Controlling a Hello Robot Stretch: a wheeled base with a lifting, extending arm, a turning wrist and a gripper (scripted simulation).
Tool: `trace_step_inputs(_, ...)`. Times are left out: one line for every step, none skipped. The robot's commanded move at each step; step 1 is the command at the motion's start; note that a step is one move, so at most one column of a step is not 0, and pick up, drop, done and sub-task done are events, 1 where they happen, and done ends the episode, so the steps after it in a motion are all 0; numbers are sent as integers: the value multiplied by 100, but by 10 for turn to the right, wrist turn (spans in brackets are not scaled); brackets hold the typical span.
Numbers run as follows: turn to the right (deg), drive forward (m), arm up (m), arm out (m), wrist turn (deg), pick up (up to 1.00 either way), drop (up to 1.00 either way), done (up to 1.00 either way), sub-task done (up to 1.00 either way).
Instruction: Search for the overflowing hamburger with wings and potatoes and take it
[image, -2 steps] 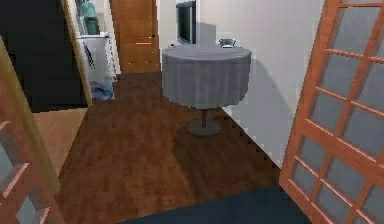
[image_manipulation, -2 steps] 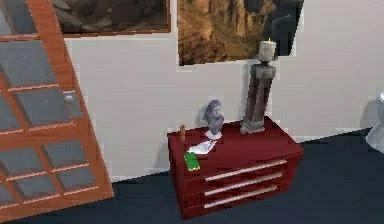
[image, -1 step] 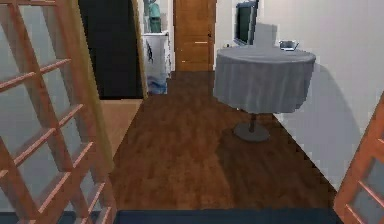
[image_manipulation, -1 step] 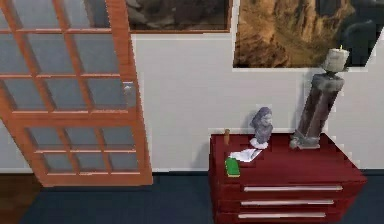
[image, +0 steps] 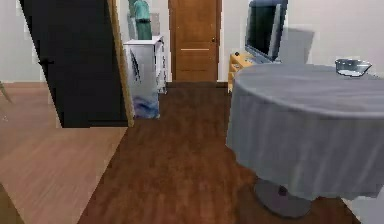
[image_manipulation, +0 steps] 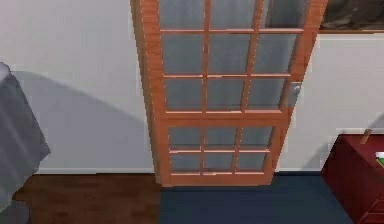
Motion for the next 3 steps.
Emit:
trace_step_inputs(0, 50, 0, 0, 0, 0, 0, 0, 0)
trace_step_inputs(-390, 0, 0, 0, 0, 0, 0, 0, 0)
trace_step_inputs(0, 85, 0, 0, 0, 0, 0, 0, 0)
